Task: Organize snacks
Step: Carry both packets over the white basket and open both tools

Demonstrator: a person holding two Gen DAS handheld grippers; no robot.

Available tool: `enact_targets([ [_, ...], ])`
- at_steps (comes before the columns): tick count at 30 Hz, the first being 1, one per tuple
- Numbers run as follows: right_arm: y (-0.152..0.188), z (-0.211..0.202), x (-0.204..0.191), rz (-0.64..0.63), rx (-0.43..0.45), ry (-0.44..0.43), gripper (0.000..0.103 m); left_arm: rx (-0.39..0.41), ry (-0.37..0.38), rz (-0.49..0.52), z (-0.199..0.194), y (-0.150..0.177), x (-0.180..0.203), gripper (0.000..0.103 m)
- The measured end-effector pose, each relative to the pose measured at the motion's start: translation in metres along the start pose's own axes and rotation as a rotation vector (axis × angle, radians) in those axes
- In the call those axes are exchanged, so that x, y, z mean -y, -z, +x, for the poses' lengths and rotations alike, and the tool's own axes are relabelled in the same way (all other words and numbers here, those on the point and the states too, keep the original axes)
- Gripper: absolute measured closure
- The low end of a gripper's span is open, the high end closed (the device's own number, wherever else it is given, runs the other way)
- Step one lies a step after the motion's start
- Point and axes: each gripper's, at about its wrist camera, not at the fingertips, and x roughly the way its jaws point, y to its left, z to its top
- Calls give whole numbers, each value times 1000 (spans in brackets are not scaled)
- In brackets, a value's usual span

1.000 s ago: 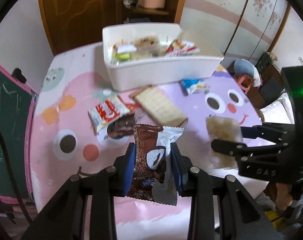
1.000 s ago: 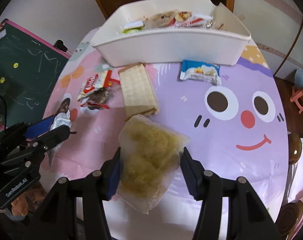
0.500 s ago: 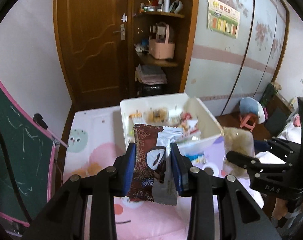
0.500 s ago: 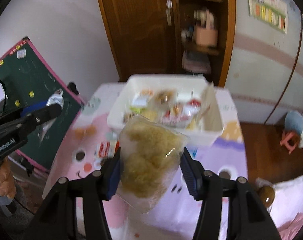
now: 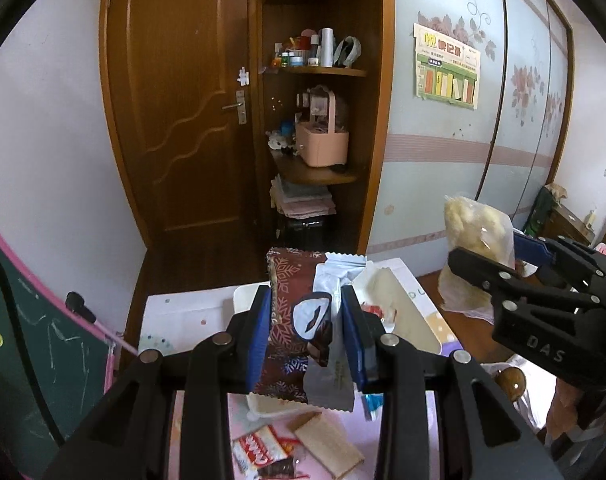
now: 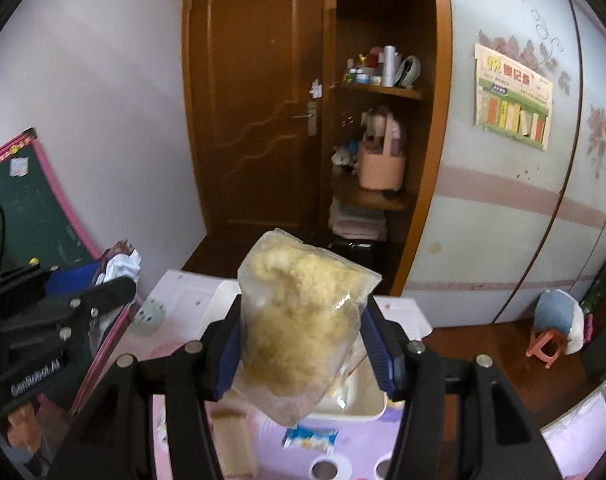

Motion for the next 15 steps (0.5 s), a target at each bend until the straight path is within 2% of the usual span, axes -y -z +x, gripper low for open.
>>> enact_targets([
  [6,-14,39,8,18,-16,33,48,-34,5,1,45,-6,11,71],
  [15,-4,103,13,63,-115,62,48,-119,10,-61,118,4,4,71],
])
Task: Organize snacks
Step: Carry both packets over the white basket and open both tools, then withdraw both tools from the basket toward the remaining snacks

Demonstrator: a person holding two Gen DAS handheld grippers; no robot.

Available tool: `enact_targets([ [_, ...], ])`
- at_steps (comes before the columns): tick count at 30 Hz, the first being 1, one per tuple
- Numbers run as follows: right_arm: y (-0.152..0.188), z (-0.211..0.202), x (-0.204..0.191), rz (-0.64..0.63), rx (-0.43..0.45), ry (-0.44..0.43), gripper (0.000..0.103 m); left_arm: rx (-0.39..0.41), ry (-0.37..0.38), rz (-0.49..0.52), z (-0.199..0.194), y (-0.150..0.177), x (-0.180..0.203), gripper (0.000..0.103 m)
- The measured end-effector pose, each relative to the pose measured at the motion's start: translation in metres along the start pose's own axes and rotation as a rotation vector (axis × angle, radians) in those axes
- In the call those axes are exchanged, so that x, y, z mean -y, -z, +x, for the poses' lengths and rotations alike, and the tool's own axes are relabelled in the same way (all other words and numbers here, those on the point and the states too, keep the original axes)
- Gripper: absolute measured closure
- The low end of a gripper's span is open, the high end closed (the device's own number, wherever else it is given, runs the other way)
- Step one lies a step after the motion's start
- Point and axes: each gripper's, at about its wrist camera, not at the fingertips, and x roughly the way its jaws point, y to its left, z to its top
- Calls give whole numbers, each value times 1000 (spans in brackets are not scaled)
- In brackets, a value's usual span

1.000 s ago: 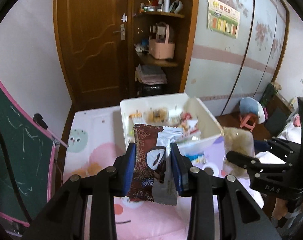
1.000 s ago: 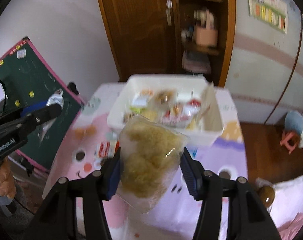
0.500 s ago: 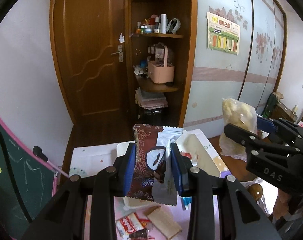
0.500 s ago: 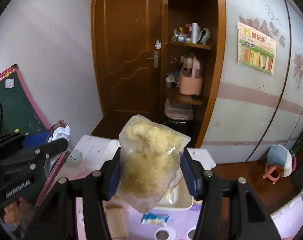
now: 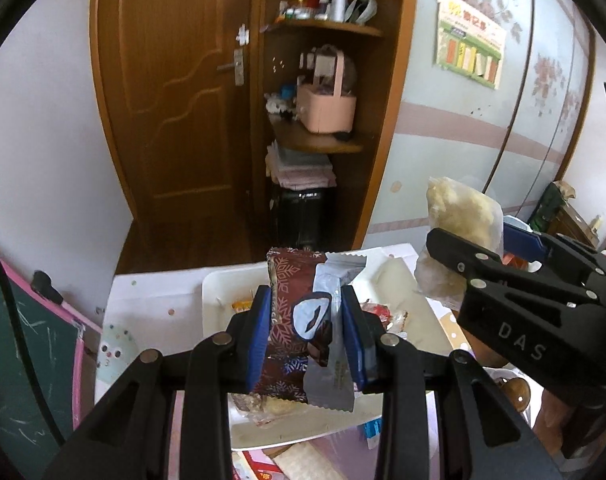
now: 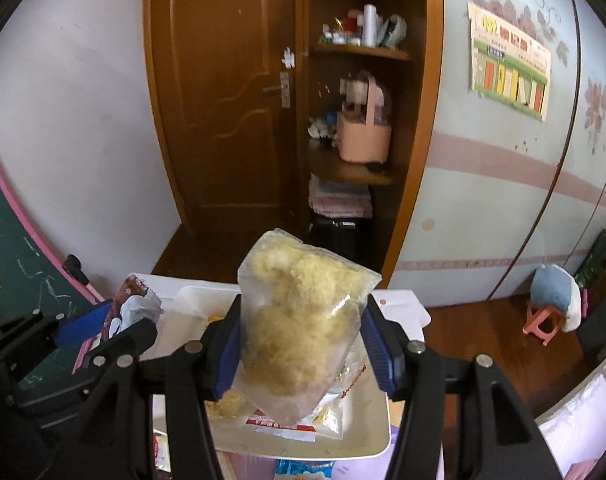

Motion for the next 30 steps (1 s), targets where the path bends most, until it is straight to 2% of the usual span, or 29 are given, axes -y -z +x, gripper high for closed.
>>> enact_targets([
  [9,10,39,6,37,-85,5,48,-56,-17,-11,45,11,-5,71],
  [14,13,51,10,55,-128,-5,47,-69,-7,-11,51,15,-6,69],
  [15,13,54,11,60,-137,-15,47,-65,-8,-7,52,16,-5,61],
  [16,13,56,13,66,-146,-24,46,-65,-14,-2,52,17,-4,32],
  [18,14,59,15,81,-164,-45,44,-56,-66,-6,52,20,-5,0],
  [20,16,62,16,95,-178,-52,42,-29,-88,-12,48,21,-6,0],
  [23,16,62,19,116,-195,-64,39,-62,-79,-10,50,21,-7,0],
  [24,16,61,18,119,-197,-71,34,-66,-81,-12,49,21,-7,0],
  [26,17,55,16,114,-186,-76,28,-65,-87,-10,45,22,-8,0],
  [30,15,40,12,106,-160,-51,26,-55,-104,-5,34,22,-6,0],
])
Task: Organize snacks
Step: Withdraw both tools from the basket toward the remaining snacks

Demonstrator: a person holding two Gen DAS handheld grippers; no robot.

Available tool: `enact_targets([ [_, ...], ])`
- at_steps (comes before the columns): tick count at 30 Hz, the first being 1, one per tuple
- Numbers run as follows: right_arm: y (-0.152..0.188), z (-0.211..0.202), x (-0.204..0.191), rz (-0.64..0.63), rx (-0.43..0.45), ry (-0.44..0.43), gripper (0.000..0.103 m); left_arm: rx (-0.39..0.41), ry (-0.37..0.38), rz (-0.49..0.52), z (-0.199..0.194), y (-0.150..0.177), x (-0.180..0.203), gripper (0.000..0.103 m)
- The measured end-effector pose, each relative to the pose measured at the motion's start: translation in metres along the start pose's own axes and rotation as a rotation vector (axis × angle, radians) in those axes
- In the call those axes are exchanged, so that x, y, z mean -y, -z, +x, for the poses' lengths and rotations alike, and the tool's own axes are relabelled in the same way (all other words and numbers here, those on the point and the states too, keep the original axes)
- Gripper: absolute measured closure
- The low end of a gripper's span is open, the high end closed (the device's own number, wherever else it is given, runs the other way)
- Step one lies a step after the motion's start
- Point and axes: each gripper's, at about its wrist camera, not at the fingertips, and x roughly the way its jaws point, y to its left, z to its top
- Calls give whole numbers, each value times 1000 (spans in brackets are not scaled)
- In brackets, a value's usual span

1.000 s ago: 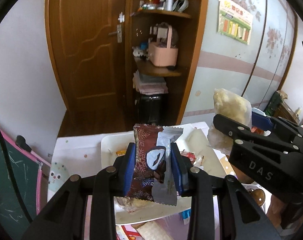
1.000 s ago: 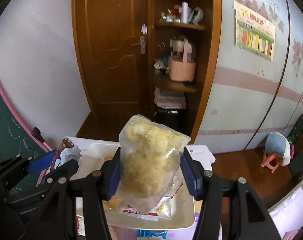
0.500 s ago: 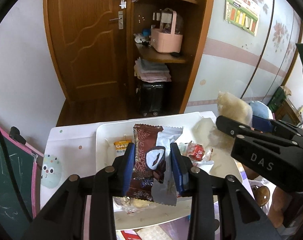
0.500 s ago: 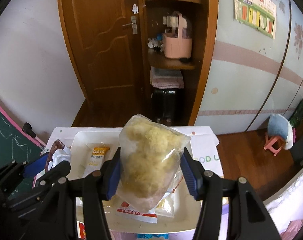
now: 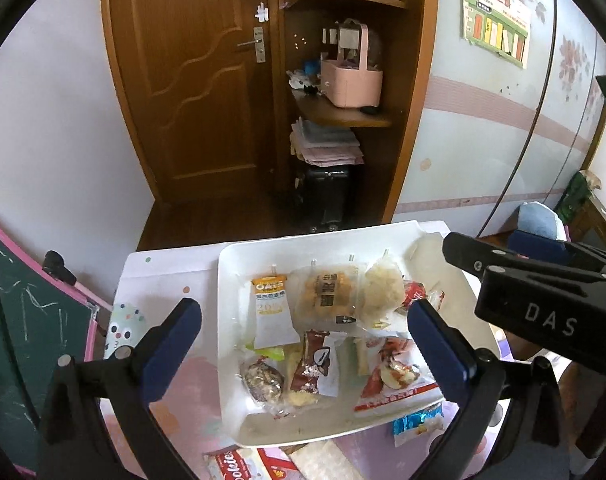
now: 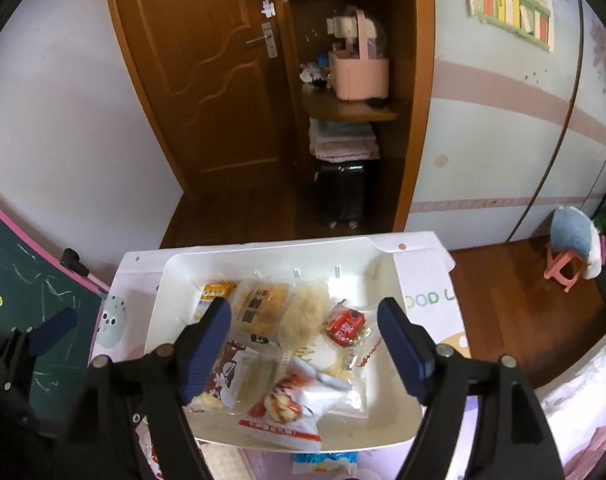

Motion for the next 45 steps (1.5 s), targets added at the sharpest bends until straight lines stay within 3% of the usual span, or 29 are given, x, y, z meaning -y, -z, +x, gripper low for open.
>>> enact_targets([
  [14,29,-72,-8,2,21,8,26,66,20,16,-89,21,-2,0],
  [24,76,-148,-18,-6,63,26,26,124,39,28,-170,69,-18,0],
  [34,130,-185,-49,-107,79,13,25,200,54,-38,-238,117,-65,0],
  [39,155,-183,-71,-208,110,70,25,205,28,-54,-242,132,-80,0],
  [45,175,-139,-75,-235,65,-5,26,101,41,-79,-191,146,-88,0],
])
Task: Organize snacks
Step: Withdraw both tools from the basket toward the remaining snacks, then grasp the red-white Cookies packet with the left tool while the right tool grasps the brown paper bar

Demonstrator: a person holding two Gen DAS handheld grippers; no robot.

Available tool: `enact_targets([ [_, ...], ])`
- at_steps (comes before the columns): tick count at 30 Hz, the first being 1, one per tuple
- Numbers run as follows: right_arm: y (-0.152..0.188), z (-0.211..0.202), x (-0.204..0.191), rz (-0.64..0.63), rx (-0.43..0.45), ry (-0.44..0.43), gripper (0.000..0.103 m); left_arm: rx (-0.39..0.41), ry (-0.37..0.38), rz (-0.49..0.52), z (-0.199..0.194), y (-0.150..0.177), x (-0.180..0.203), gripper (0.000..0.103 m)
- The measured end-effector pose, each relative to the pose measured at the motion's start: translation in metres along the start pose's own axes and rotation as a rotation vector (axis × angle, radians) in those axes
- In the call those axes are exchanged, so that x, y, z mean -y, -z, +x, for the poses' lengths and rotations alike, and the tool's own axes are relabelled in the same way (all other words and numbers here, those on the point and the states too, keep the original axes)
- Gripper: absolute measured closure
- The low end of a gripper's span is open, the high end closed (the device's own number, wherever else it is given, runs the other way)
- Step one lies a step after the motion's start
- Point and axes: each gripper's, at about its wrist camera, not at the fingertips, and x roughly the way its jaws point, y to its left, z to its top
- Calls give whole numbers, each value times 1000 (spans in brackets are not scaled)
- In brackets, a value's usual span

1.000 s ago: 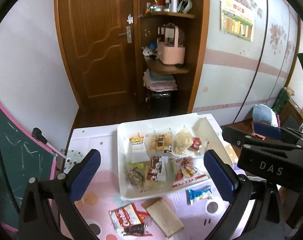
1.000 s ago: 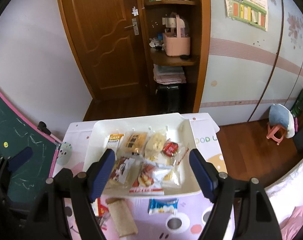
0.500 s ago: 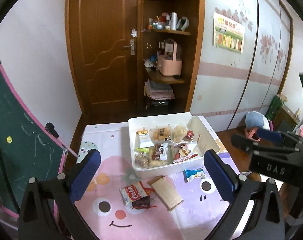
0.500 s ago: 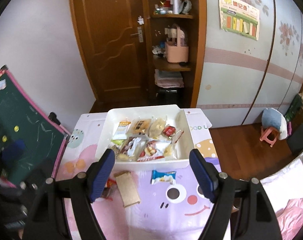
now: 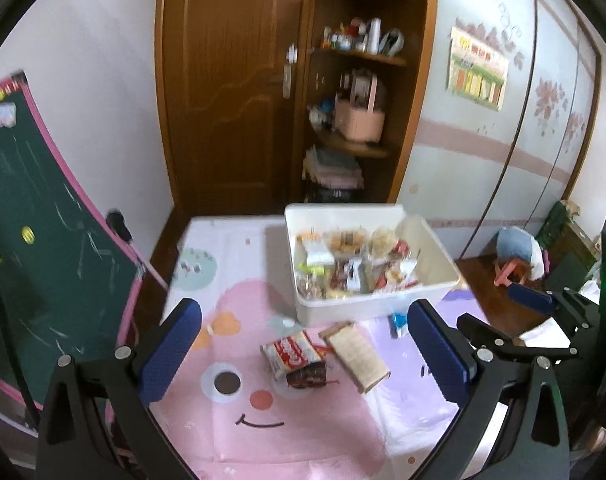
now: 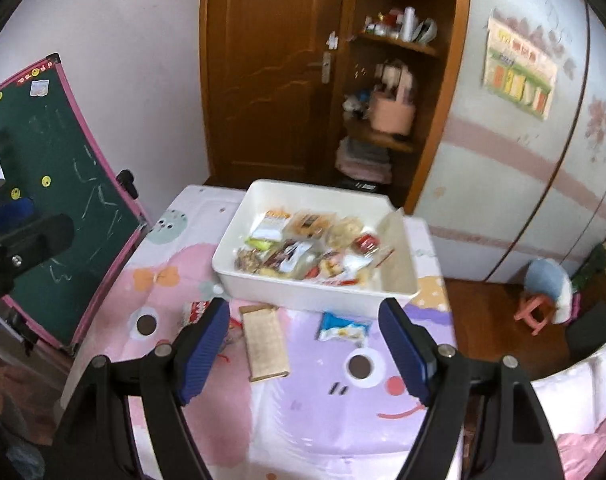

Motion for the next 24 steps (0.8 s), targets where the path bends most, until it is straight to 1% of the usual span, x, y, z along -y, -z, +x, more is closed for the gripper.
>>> enact_targets([
  [2,7,19,1,2,-30,-22,26,-56,-10,-8,25,8,-3,0],
  [4,15,40,3,13,-66,-25,26,-116,0,-10,56,19,-8,0],
  [7,28,75,6,39,-142,-42,26,-196,7,10,98,35,-12,0],
  [9,36,97,8,51,-196,-63,26,-242,11,38,124,45,-14,0],
  [12,48,129,7,64,-271,-81,26,-298,19,116,159,59,-17,0],
  [14,55,150,4,65,-319,-91,26,-330,3,173,181,67,-19,1],
  [16,60,164,0,57,-347,-109,26,-366,7,200,201,72,-25,7],
  [17,62,169,-3,50,-358,-113,26,-382,19,204,207,74,-28,9],
  [19,63,178,-7,34,-372,-121,26,-423,51,213,222,77,-33,17],
  [22,65,189,-12,15,-385,-129,26,-482,90,238,238,83,-34,19],
  [24,65,194,-16,9,-390,-138,26,-508,122,248,246,87,-32,19],
])
